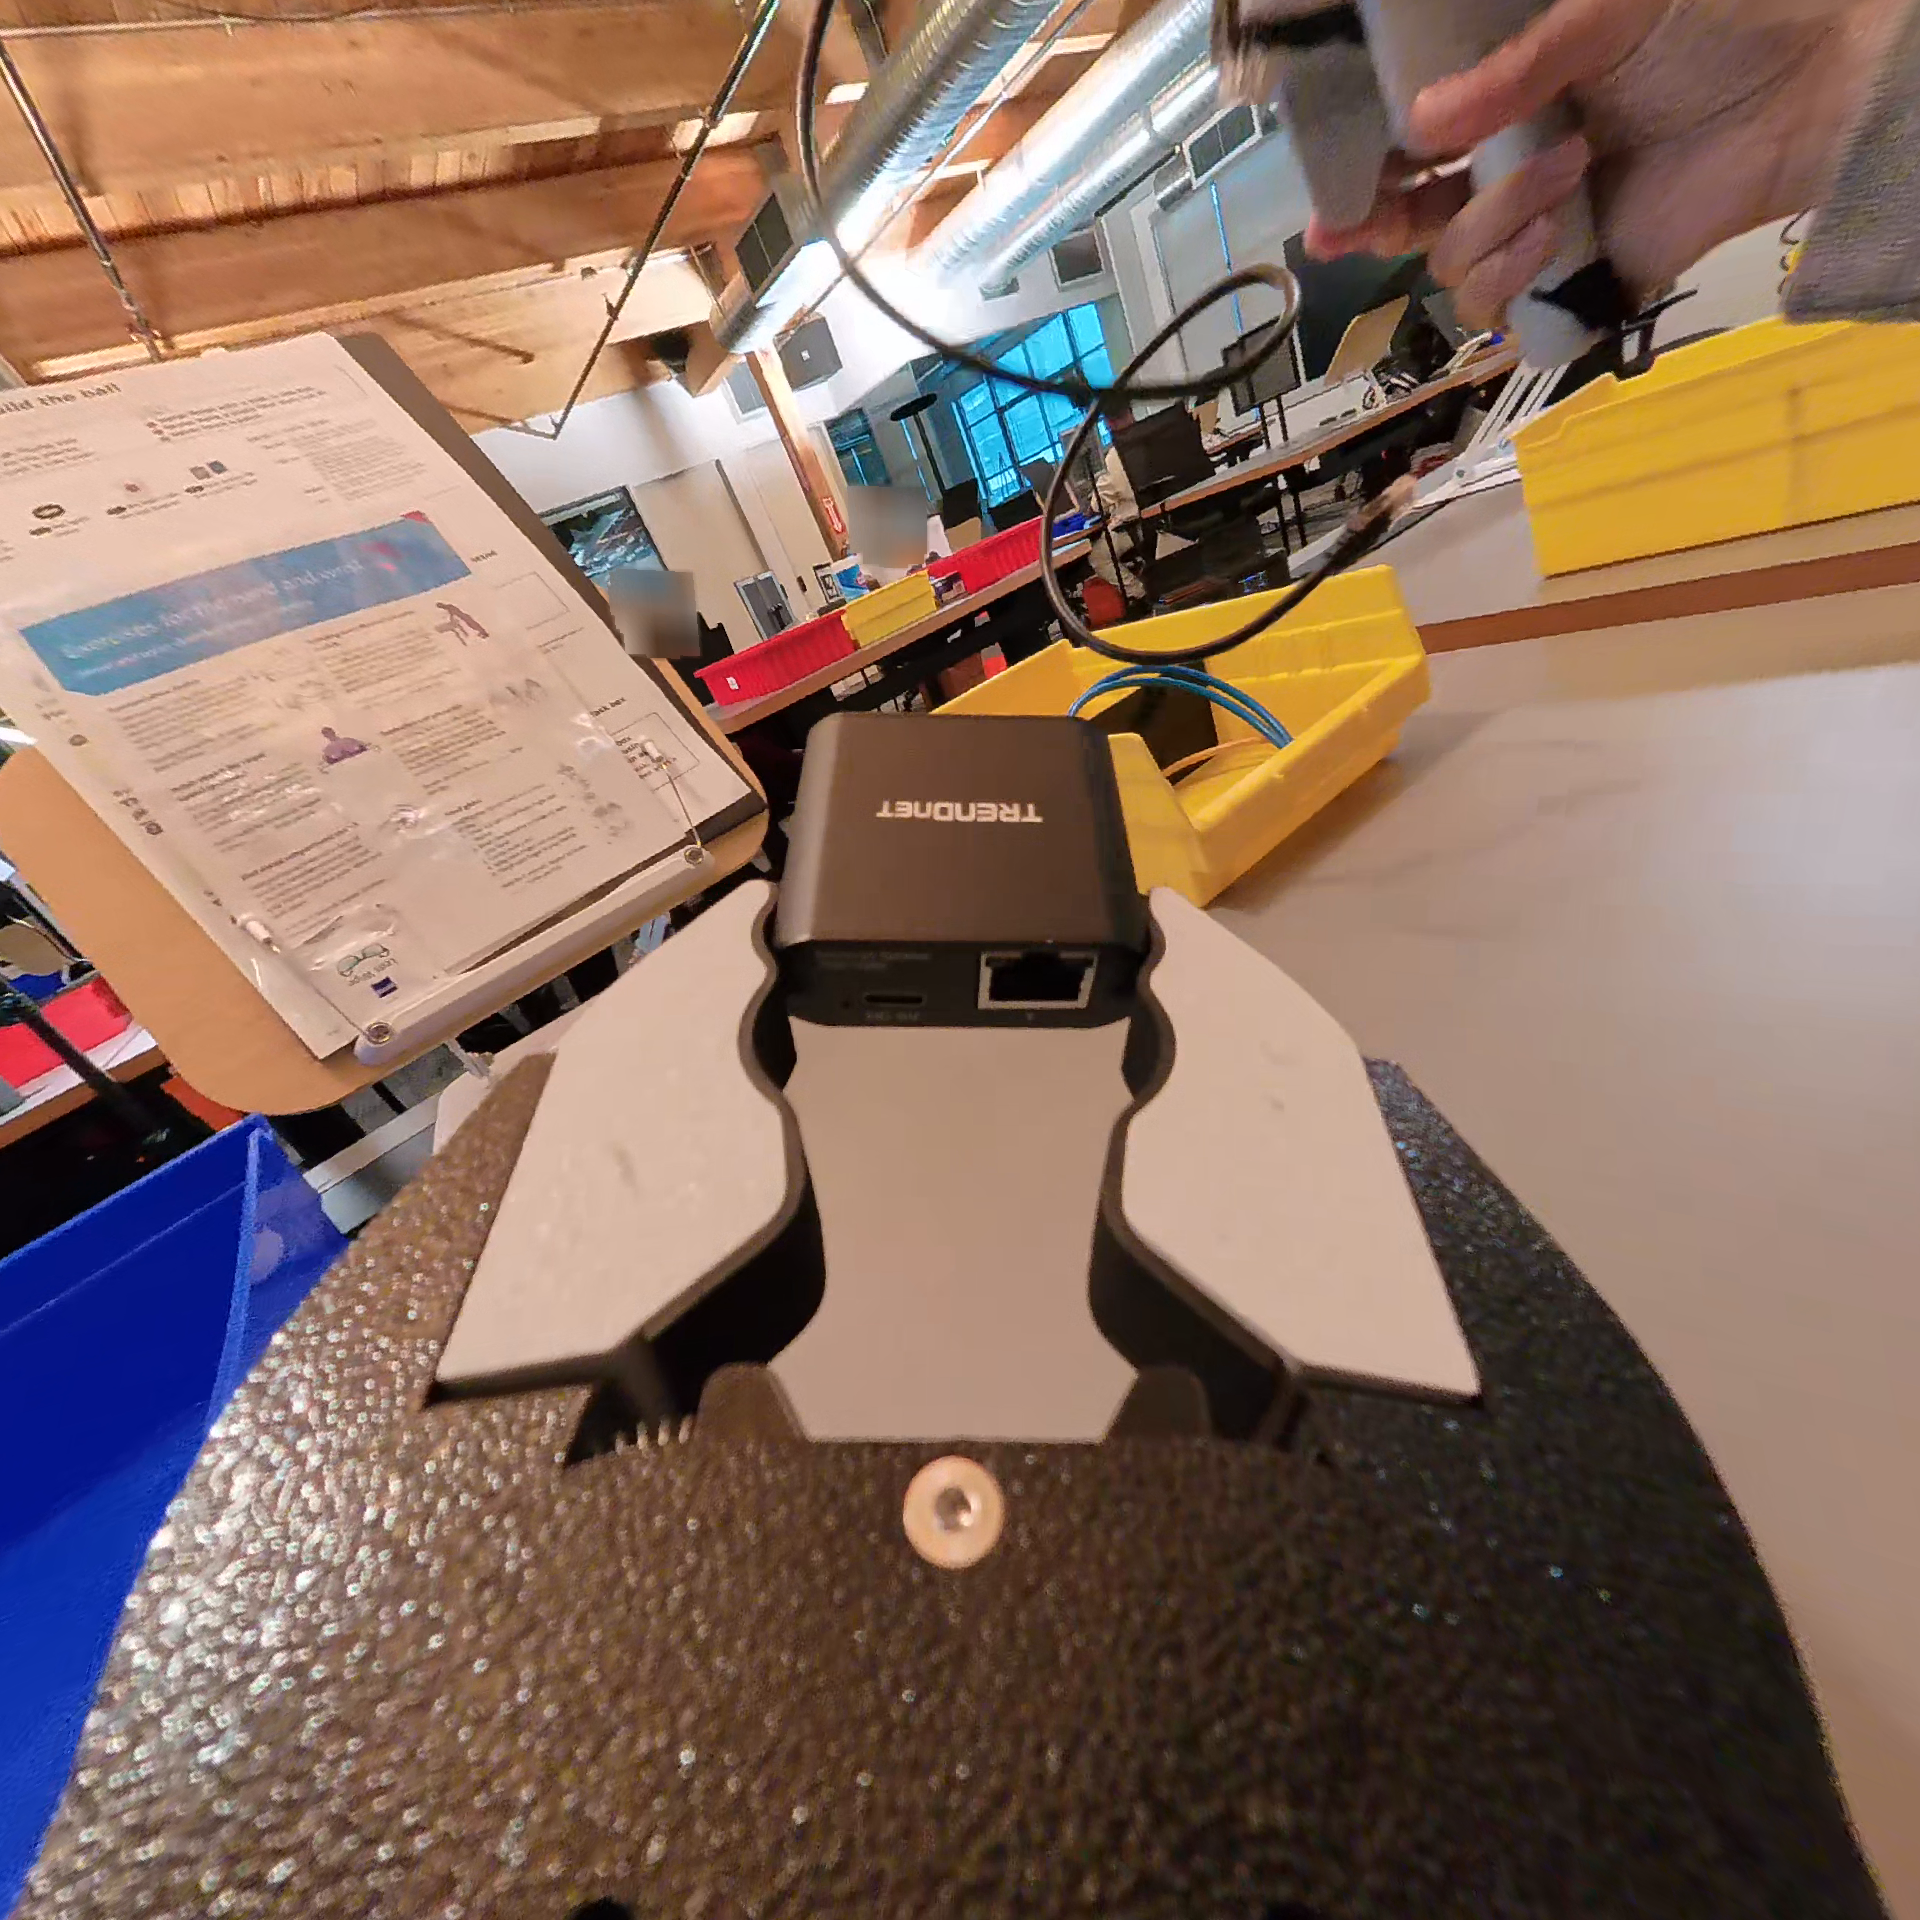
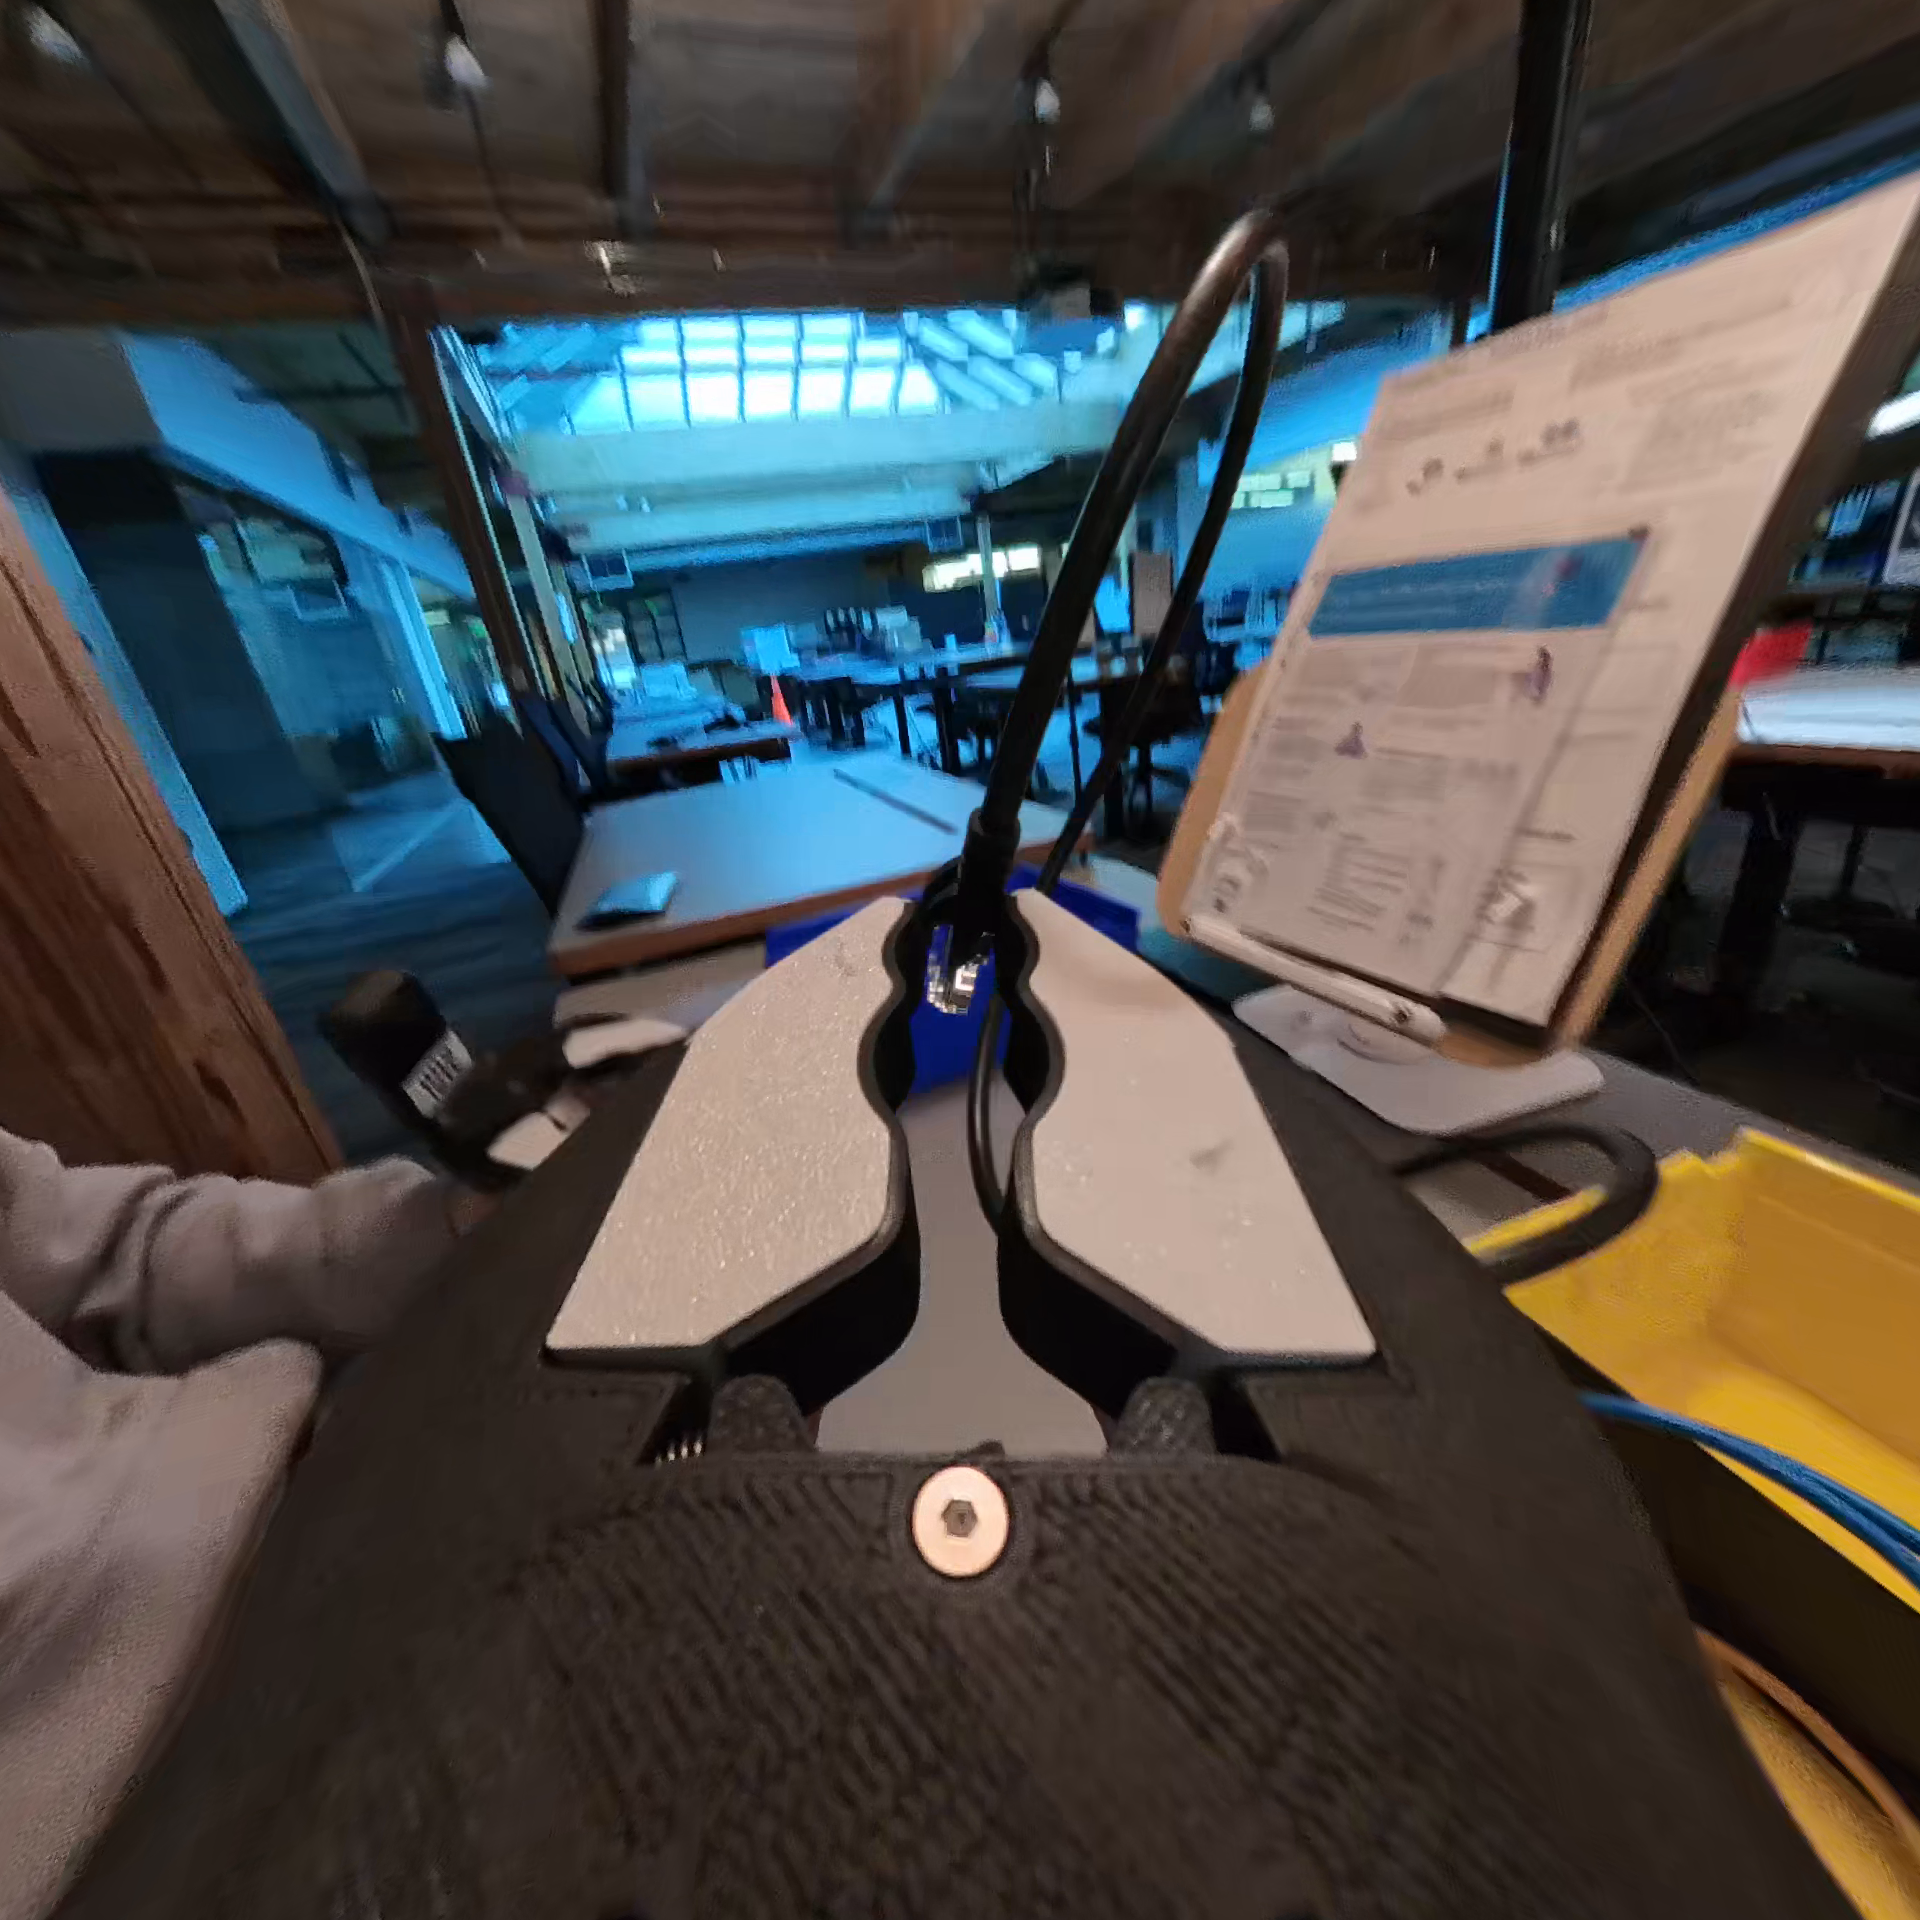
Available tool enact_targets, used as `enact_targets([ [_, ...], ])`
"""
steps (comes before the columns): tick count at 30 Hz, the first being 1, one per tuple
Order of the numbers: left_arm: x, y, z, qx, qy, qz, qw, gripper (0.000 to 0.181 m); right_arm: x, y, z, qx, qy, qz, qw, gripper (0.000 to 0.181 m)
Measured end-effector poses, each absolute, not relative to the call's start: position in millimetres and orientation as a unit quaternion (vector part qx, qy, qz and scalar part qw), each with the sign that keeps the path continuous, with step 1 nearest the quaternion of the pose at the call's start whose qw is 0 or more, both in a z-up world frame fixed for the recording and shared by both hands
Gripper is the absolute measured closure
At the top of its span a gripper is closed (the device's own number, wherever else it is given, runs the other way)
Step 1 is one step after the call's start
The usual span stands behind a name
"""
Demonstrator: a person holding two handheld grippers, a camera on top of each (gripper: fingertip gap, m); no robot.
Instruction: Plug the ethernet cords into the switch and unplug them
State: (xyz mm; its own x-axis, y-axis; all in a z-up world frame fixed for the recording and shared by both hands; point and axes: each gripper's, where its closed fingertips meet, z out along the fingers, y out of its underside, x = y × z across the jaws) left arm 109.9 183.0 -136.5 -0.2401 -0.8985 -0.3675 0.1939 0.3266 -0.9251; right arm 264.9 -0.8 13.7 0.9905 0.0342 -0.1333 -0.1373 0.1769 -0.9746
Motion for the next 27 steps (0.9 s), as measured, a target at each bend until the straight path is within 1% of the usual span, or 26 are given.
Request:
enact_targets([
  [2,110,184,-137,-0.291,0.607,-0.501,0.544,0.120,299,-2,-7,-0.664,0.078,0.062,0.741,0.168],
  [6,111,185,-140,-0.293,0.608,-0.501,0.542,0.120,355,-8,-70,-0.715,0.155,0.054,0.679,0.168],
  [11,112,189,-143,-0.300,0.607,-0.503,0.537,0.120,391,-25,-140,-0.770,0.249,0.020,0.587,0.168],
  [13,113,191,-144,-0.304,0.606,-0.504,0.534,0.120,391,-30,-166,-0.811,0.272,0.002,0.518,0.166],
  [14,113,191,-145,-0.306,0.607,-0.506,0.531,0.120,390,-35,-182,-0.837,0.284,-0.008,0.468,0.165],
  [16,114,191,-148,-0.310,0.606,-0.511,0.525,0.120,396,-53,-207,-0.881,0.293,-0.077,0.364,0.162],
  [17,114,190,-149,-0.312,0.606,-0.513,0.521,0.120,396,-57,-214,-0.894,0.283,-0.104,0.333,0.161],
  [19,114,189,-151,-0.313,0.608,-0.516,0.516,0.120,396,-59,-218,-0.902,0.272,-0.140,0.303,0.135],
  [20,114,189,-151,-0.313,0.608,-0.516,0.515,0.120,398,-62,-217,-0.901,0.278,-0.161,0.291,0.129],
  [23,114,187,-151,-0.313,0.611,-0.519,0.509,0.120,402,-65,-206,-0.885,0.311,-0.180,0.297,0.112],
  [25,114,186,-151,-0.312,0.613,-0.520,0.506,0.120,409,-67,-190,-0.860,0.346,-0.184,0.326,0.113],
  [27,114,185,-152,-0.311,0.615,-0.520,0.505,0.120,424,-80,-170,-0.832,0.376,-0.231,0.338,0.113],
])
